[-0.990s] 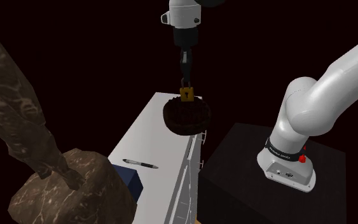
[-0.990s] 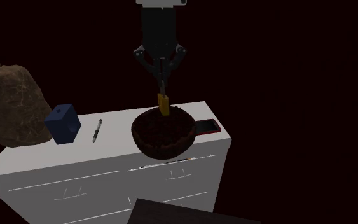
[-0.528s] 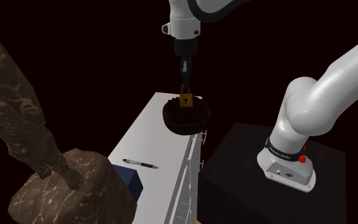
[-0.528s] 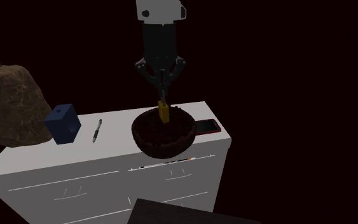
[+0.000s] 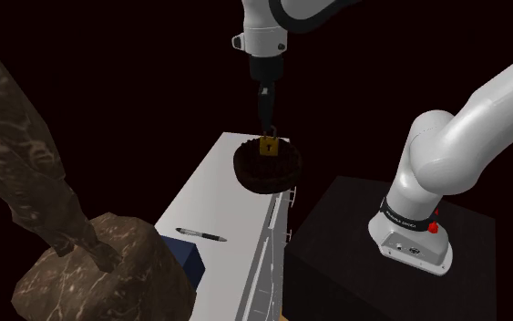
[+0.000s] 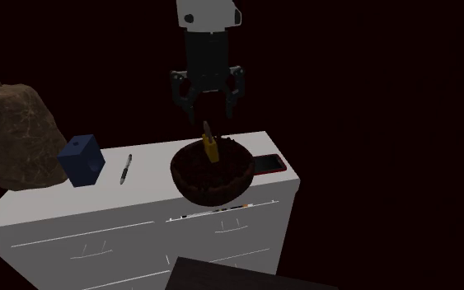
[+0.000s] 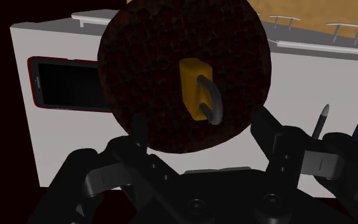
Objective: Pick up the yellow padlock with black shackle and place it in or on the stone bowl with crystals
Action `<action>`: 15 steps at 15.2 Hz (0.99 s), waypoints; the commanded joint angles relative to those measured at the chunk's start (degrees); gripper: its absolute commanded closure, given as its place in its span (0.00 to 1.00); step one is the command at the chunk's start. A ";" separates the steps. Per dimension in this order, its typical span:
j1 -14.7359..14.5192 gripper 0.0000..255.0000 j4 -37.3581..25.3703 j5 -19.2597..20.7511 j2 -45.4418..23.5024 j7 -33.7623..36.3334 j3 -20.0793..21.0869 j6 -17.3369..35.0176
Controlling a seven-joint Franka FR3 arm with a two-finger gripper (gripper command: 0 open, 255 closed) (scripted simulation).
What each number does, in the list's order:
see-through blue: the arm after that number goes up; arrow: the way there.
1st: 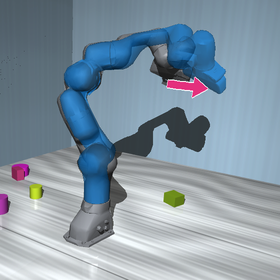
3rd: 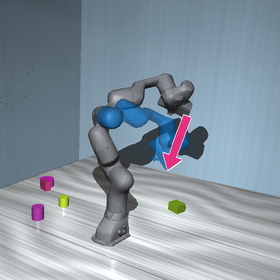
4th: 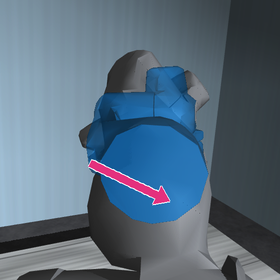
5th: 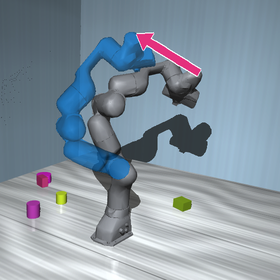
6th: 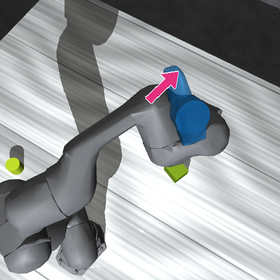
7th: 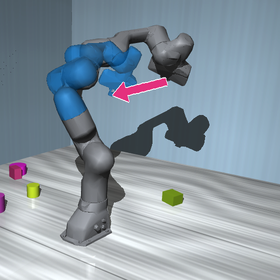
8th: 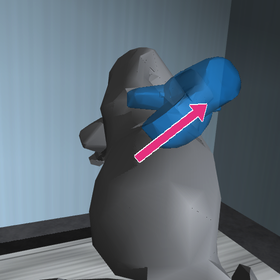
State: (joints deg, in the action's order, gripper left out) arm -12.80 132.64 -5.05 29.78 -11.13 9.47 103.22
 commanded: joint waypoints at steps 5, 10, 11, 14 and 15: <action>0.10 0.00 -3.89 0.19 -0.06 0.06 -0.23 -3.84; 0.20 0.00 -7.58 0.36 -0.38 0.14 -0.41 -7.22; 0.20 0.00 -7.59 0.36 -0.38 0.14 -0.41 -7.22; 0.20 0.00 -7.59 0.36 -0.38 0.14 -0.41 -7.22; 0.20 0.00 -7.59 0.36 -0.38 0.14 -0.41 -7.22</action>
